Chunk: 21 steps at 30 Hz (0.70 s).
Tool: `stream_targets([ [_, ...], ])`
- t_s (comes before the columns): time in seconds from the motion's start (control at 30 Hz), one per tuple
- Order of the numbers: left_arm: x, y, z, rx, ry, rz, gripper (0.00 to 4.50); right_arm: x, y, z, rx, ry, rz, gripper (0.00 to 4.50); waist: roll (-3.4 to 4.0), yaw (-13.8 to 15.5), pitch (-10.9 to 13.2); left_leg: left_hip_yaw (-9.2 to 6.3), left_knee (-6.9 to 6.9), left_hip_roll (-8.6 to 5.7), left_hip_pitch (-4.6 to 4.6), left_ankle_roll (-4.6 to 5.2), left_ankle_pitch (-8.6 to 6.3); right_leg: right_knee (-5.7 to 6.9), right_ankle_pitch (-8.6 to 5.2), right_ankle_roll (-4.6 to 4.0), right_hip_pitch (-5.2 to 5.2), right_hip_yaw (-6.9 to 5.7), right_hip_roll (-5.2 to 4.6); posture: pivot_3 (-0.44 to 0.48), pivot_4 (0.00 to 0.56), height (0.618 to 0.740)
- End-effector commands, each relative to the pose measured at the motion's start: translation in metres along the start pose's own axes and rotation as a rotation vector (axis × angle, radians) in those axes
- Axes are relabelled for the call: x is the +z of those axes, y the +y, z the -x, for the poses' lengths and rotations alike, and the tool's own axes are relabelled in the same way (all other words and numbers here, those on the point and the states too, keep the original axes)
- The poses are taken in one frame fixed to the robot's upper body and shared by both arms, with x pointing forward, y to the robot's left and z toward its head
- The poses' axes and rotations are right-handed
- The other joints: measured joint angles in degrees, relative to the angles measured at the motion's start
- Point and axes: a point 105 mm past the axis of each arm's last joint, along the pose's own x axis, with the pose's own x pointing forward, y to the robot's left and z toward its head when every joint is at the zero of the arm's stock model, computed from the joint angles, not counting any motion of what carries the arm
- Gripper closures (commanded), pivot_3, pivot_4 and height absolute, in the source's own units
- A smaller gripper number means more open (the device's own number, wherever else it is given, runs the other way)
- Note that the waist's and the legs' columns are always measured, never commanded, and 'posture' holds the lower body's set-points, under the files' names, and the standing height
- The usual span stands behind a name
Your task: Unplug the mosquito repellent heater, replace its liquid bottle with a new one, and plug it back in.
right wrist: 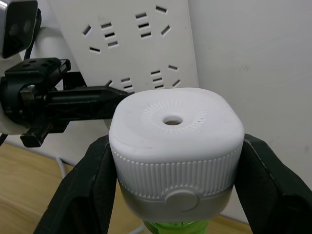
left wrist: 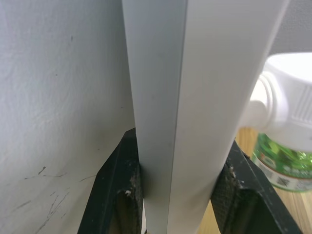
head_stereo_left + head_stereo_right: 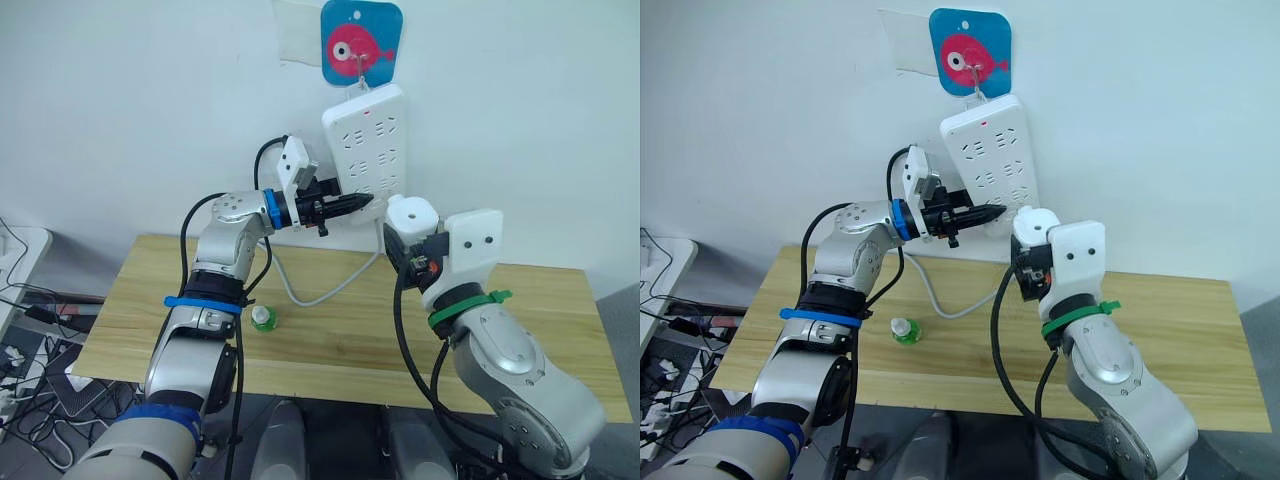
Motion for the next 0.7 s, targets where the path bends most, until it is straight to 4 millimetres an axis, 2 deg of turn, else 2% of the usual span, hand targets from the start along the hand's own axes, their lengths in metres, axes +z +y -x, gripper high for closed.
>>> stream_targets([
  [0.03, -0.004, 0.007, 0.002, 0.038, 0.036, -0.004, 3.15, 0.02, -0.011, 0.011, -0.04, -0.125, -0.035, 1.58, -0.01, 0.05, 0.0, -0.01, 0.0, 0.0, -0.01, -0.03, 0.02, -0.01, 0.02, -0.03, 0.0, -0.01, 0.0, 0.045, 0.291, 0.74],
  [0.07, -0.005, 0.007, 0.004, 0.039, 0.038, -0.005, 3.15, 0.02, -0.015, 0.012, -0.052, -0.137, -0.039, 1.58, -0.01, 0.04, 0.0, -0.02, 0.0, 0.0, -0.03, -0.09, 0.05, -0.02, 0.07, -0.13, 0.0, -0.03, 0.0, 0.045, 0.291, 0.74],
  [0.13, -0.005, 0.008, 0.008, 0.035, 0.045, -0.004, 2.43, 0.02, -0.023, 0.016, -0.067, -0.149, -0.043, 1.58, -0.01, -0.13, 0.01, -0.01, 0.0, 0.0, -0.04, -0.09, 0.05, -0.03, 0.08, -0.13, 0.0, -0.02, 0.0, 0.041, 0.294, 0.74],
  [0.4, -0.008, 0.01, 0.041, 0.062, 0.1, -0.005, 0.08, 0.022, -0.047, 0.027, -0.125, -0.158, -0.062, 1.58, 0.08, -1.7, 0.2, 0.0, -0.22, 0.03, -0.01, -0.1, 0.07, -0.01, 0.08, -0.15, -0.06, -0.01, 0.02, 0.04, 0.295, 0.74],
  [0.57, 0.001, -0.007, 0.071, 0.073, 0.085, -0.047, 0.03, 0.023, -0.063, 0.033, -0.199, -0.157, -0.147, 1.58, 0.08, -2.01, 0.61, 0.04, -0.39, 0.11, 0.03, -0.08, 0.09, 0.03, 0.09, -0.18, -0.14, 0.08, 0.06, 0.061, 0.303, 0.74],
  [0.6, 0.003, -0.016, 0.076, 0.067, 0.083, -0.067, 0.03, 0.023, -0.065, 0.035, -0.22, -0.157, -0.193, 1.58, 0.04, -1.84, 0.66, 0.06, -0.5, 0.12, 0.03, -0.22, 0.16, 0.0, 0.09, -0.18, -0.16, 0.09, 0.05, 0.063, 0.31, 0.74],
  [0.7, 0.02, -0.066, 0.086, -0.007, 0.01, -0.166, 0.03, 0.018, -0.075, 0.044, -0.298, -0.165, -0.44, 1.58, -0.04, -1.46, 0.82, 0.09, -0.74, 0.22, -0.07, -0.34, 0.23, -0.09, 0.08, -0.22, -0.34, 0.07, 0.02, 0.063, 0.31, 0.74],
])
